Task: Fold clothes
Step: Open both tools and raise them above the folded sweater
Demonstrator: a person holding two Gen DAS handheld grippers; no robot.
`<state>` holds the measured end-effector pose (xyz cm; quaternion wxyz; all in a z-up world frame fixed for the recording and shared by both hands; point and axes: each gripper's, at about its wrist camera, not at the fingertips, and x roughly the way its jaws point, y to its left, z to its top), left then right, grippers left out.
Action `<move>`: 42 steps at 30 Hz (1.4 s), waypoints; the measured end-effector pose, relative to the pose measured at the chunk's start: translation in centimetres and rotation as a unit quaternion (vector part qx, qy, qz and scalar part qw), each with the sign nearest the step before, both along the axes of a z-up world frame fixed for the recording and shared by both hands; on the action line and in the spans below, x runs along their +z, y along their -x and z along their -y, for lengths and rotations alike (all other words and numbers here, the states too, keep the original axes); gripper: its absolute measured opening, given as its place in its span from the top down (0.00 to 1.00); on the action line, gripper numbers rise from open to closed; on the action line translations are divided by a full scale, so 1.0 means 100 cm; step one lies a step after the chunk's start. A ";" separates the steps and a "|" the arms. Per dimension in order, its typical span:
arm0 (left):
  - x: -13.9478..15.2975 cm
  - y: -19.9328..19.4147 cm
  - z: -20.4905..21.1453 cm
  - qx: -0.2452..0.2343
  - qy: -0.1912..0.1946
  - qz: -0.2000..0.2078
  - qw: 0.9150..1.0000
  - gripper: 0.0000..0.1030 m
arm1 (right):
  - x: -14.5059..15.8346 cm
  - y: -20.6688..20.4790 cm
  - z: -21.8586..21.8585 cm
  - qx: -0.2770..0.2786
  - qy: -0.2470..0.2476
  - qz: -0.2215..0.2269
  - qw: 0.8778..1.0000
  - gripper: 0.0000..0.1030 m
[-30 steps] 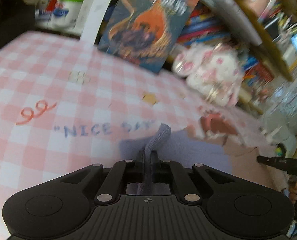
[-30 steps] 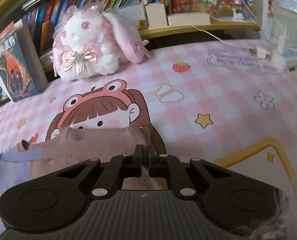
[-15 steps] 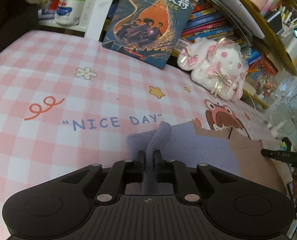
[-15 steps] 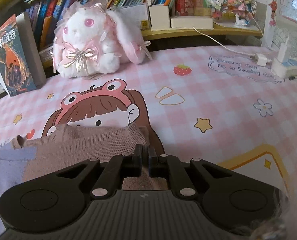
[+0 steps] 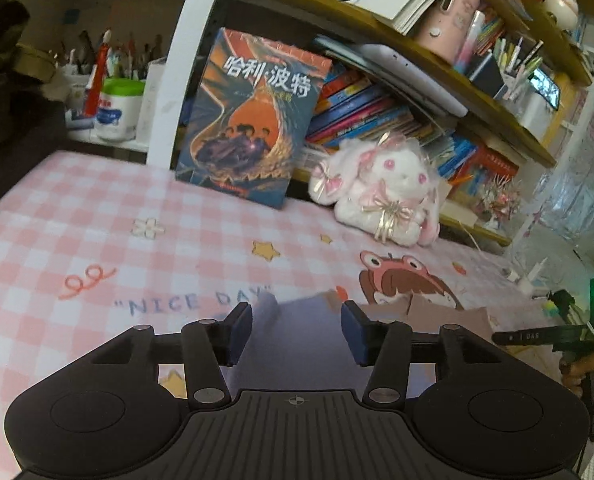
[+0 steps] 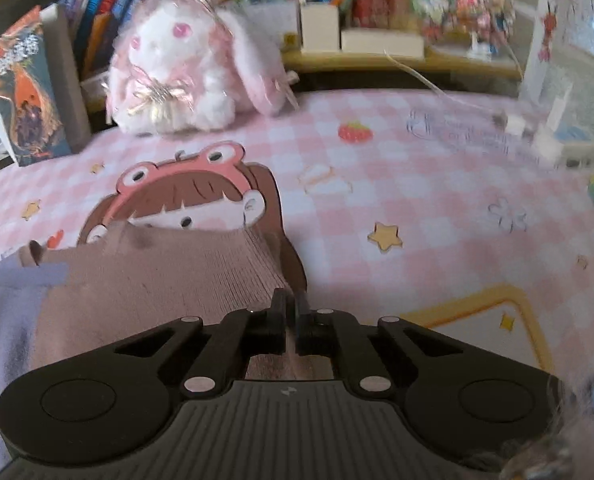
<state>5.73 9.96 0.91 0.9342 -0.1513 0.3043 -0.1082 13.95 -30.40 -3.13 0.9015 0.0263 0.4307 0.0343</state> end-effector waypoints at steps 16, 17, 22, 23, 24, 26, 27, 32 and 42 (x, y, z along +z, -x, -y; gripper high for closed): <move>-0.002 0.052 0.069 0.055 -0.016 -0.034 0.998 0.51 | 0.041 0.054 0.013 0.102 -0.005 0.058 0.993 0.53; -0.001 0.055 0.077 0.057 -0.019 -0.035 0.998 0.51 | 0.042 0.059 0.016 0.109 -0.004 0.060 0.992 0.51; -0.002 0.075 0.114 0.068 -0.028 -0.042 0.996 0.46 | 0.044 0.080 0.034 0.144 -0.003 0.059 0.988 0.41; -0.003 0.080 0.121 0.072 -0.030 -0.044 0.996 0.44 | 0.044 0.085 0.037 0.151 -0.002 0.059 0.987 0.36; -0.004 0.085 0.128 0.076 -0.030 -0.047 0.996 0.44 | 0.043 0.089 0.040 0.156 0.000 0.059 0.986 0.32; -0.006 0.093 0.139 0.086 -0.030 -0.053 0.994 0.40 | 0.041 0.098 0.045 0.166 0.005 0.058 0.984 0.28; -0.007 0.098 0.145 0.092 -0.030 -0.056 0.994 0.39 | 0.039 0.102 0.047 0.171 0.007 0.057 0.984 0.25; -0.013 0.121 0.169 0.119 -0.036 -0.078 0.989 0.29 | 0.032 0.122 0.058 0.195 0.017 0.056 0.979 0.17; -0.014 0.144 0.169 0.165 -0.011 -0.114 0.980 0.28 | 0.020 0.150 0.059 0.220 0.007 0.029 0.975 0.14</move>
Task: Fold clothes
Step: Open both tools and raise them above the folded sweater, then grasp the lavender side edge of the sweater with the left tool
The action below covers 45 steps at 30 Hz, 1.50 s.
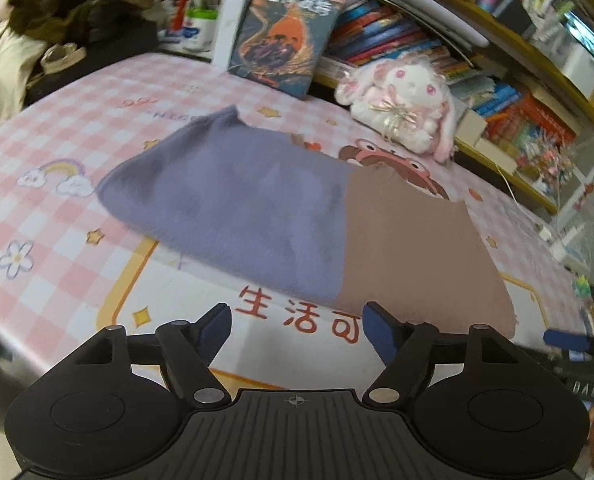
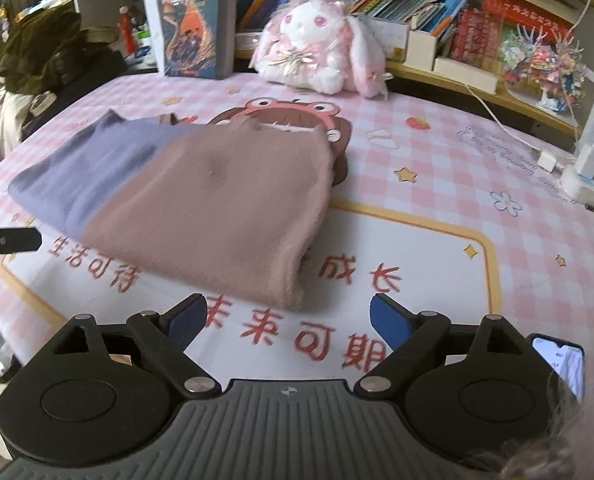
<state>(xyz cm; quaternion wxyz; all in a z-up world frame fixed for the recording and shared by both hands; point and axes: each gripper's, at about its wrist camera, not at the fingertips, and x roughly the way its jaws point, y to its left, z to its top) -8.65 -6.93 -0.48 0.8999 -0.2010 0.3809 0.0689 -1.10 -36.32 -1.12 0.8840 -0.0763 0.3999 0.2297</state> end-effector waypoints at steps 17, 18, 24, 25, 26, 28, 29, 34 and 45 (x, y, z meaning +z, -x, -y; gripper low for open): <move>-0.017 -0.003 -0.065 0.081 0.113 0.004 0.990 0.28 | 0.001 0.012 -0.015 -0.046 0.020 -0.001 0.999 0.11; -0.019 -0.002 -0.073 0.096 0.137 0.008 0.986 0.28 | 0.002 0.012 -0.016 -0.049 0.021 -0.001 0.999 0.11; -0.051 0.006 -0.123 0.224 0.323 0.044 0.918 0.32 | 0.004 0.016 -0.020 -0.064 0.025 0.000 0.998 0.11; -0.056 0.007 -0.129 0.246 0.346 0.047 0.904 0.32 | 0.004 0.016 -0.020 -0.066 0.026 0.001 0.997 0.11; -0.059 0.006 -0.133 0.254 0.353 0.048 0.899 0.32 | 0.005 0.017 -0.021 -0.069 0.027 0.003 0.997 0.11; -0.062 0.003 -0.140 0.264 0.359 0.046 0.894 0.32 | 0.006 0.017 -0.022 -0.075 0.028 0.006 0.997 0.11; -0.064 0.001 -0.142 0.267 0.360 0.045 0.893 0.32 | 0.007 0.017 -0.021 -0.079 0.028 0.007 0.996 0.11; -0.071 -0.007 -0.150 0.276 0.383 0.051 0.880 0.33 | 0.010 0.017 -0.021 -0.097 0.029 0.011 0.995 0.11; -0.079 -0.026 -0.162 0.280 0.408 0.045 0.868 0.51 | 0.013 0.018 -0.028 -0.122 0.028 0.015 0.992 0.11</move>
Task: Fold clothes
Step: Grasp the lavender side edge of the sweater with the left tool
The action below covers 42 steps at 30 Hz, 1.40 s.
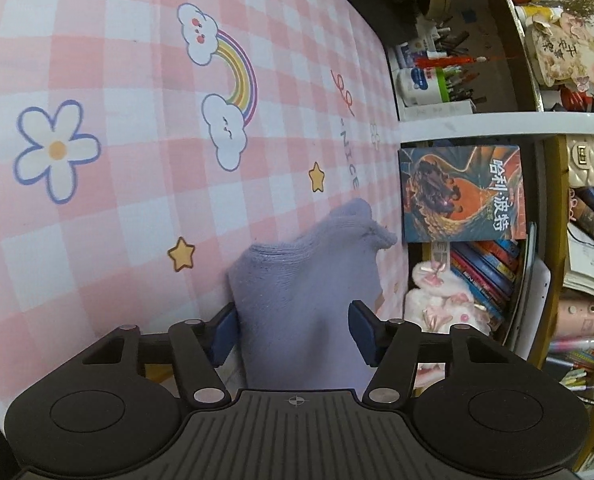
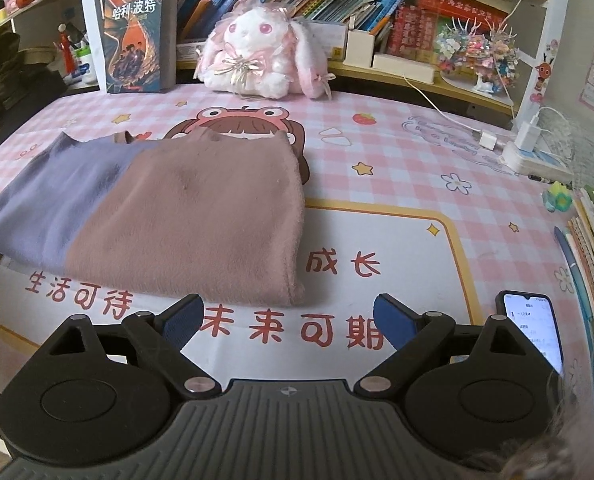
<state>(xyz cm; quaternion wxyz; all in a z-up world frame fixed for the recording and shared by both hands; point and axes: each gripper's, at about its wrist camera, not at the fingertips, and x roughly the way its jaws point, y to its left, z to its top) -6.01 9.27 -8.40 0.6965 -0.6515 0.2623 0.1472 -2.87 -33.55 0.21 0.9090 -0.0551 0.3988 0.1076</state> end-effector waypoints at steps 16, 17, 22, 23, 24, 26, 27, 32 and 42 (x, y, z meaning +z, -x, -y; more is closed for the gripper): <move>0.026 0.000 -0.020 -0.054 -0.160 -0.022 0.985 0.90 | -0.001 -0.003 -0.016 -0.024 -0.004 -0.007 1.000 0.11; 0.019 0.002 -0.022 -0.051 -0.147 -0.025 0.988 0.88 | -0.002 -0.003 -0.019 -0.021 -0.004 -0.008 1.000 0.11; 0.001 0.004 -0.028 -0.045 -0.109 -0.001 0.993 0.75 | -0.003 -0.002 -0.032 -0.011 -0.002 -0.011 1.000 0.11; 0.000 0.003 -0.029 -0.046 -0.105 0.005 0.993 0.73 | -0.003 -0.003 -0.034 -0.009 -0.001 -0.012 1.000 0.11; -0.001 0.002 -0.030 -0.046 -0.102 0.008 0.994 0.72 | -0.003 -0.003 -0.036 -0.008 0.001 -0.013 1.000 0.11; -0.003 0.001 -0.032 -0.046 -0.096 0.016 0.994 0.71 | -0.004 -0.004 -0.040 -0.006 0.003 -0.016 1.000 0.11; -0.004 0.001 -0.032 -0.044 -0.092 0.018 0.995 0.71 | -0.004 -0.004 -0.042 -0.006 0.004 -0.017 1.000 0.11; -0.009 0.001 -0.036 -0.037 -0.079 0.027 0.996 0.76 | -0.005 -0.005 -0.050 -0.004 0.009 -0.020 1.000 0.11; -0.012 0.000 -0.042 -0.036 -0.074 0.021 0.996 0.87 | -0.006 -0.014 -0.057 -0.010 0.008 -0.026 1.000 0.12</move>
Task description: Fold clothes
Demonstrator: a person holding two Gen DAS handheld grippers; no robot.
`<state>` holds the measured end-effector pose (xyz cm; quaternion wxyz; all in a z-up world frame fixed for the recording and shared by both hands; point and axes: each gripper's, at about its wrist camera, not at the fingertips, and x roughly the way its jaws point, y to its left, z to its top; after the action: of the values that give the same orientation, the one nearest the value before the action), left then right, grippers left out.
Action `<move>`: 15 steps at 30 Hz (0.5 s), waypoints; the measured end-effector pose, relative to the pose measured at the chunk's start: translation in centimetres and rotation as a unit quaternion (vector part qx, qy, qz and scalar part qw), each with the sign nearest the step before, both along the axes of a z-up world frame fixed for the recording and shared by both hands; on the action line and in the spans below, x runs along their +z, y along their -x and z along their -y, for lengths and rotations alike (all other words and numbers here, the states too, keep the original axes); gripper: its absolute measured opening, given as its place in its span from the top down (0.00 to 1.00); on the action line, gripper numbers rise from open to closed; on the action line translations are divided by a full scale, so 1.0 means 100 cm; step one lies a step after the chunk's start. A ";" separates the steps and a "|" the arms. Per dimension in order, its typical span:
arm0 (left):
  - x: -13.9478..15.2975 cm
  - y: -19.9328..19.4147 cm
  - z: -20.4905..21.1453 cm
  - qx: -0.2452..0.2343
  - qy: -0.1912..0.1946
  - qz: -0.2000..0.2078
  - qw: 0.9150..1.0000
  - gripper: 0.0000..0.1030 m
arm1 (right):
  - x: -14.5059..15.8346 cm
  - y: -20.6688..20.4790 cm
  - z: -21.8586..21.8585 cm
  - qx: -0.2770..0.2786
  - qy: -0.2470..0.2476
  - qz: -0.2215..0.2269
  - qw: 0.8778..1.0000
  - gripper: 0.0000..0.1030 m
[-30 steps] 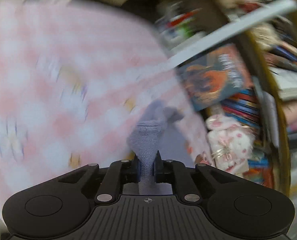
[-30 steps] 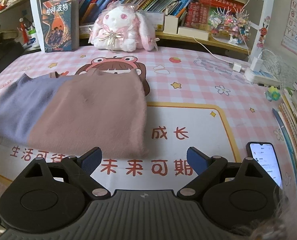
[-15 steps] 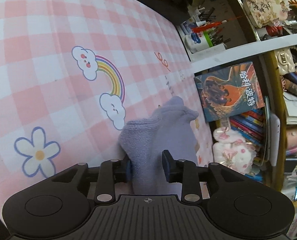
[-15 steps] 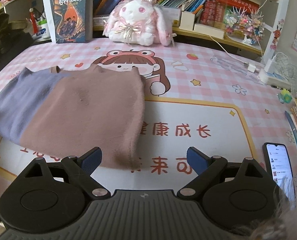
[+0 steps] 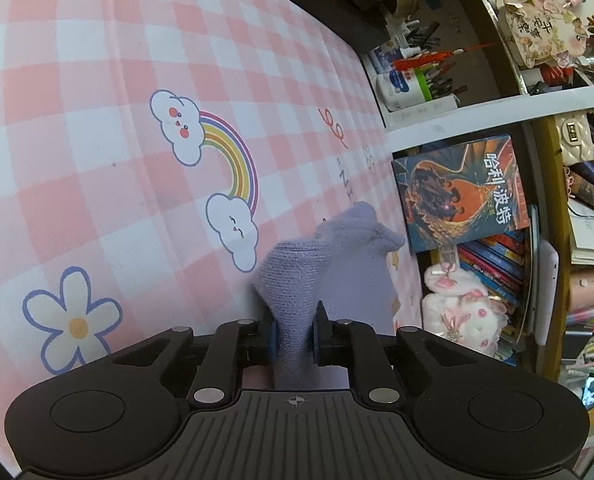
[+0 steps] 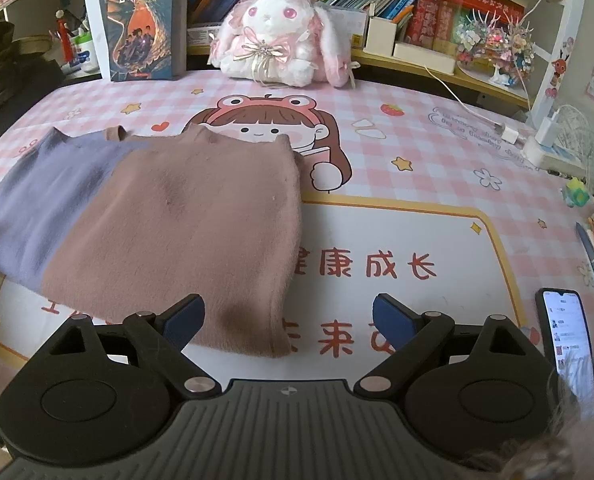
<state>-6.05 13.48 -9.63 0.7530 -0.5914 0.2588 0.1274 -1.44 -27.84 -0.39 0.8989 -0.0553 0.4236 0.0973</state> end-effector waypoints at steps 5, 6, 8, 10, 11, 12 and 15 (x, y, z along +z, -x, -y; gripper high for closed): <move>-0.001 0.002 -0.002 0.010 0.002 0.002 1.000 0.87 | -0.002 -0.009 -0.003 0.010 -0.002 -0.002 1.000 0.12; -0.001 0.003 -0.001 0.012 0.001 0.002 1.000 0.87 | -0.003 -0.012 -0.002 0.011 -0.004 -0.002 1.000 0.12; 0.000 0.003 0.001 0.017 -0.003 0.001 1.000 0.87 | -0.005 -0.018 0.000 0.011 -0.006 -0.004 1.000 0.12; 0.002 0.002 0.003 0.021 -0.008 -0.001 1.000 0.87 | -0.007 -0.024 0.002 0.012 -0.009 -0.005 1.000 0.13; 0.002 0.002 0.004 0.023 -0.010 -0.002 1.000 0.87 | -0.007 -0.027 0.004 0.012 -0.010 -0.005 1.000 0.13; 0.003 0.001 0.005 0.024 -0.014 -0.003 1.000 0.87 | -0.007 -0.031 0.006 0.013 -0.012 -0.004 1.000 0.13; 0.004 0.001 0.008 0.030 -0.021 -0.006 0.999 0.87 | -0.007 -0.042 0.012 0.018 -0.017 0.002 1.000 0.13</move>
<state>-6.18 12.65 -9.20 0.7593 -0.5823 0.2428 0.1595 2.71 -29.01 -1.12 0.8988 -0.0477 0.4188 0.1201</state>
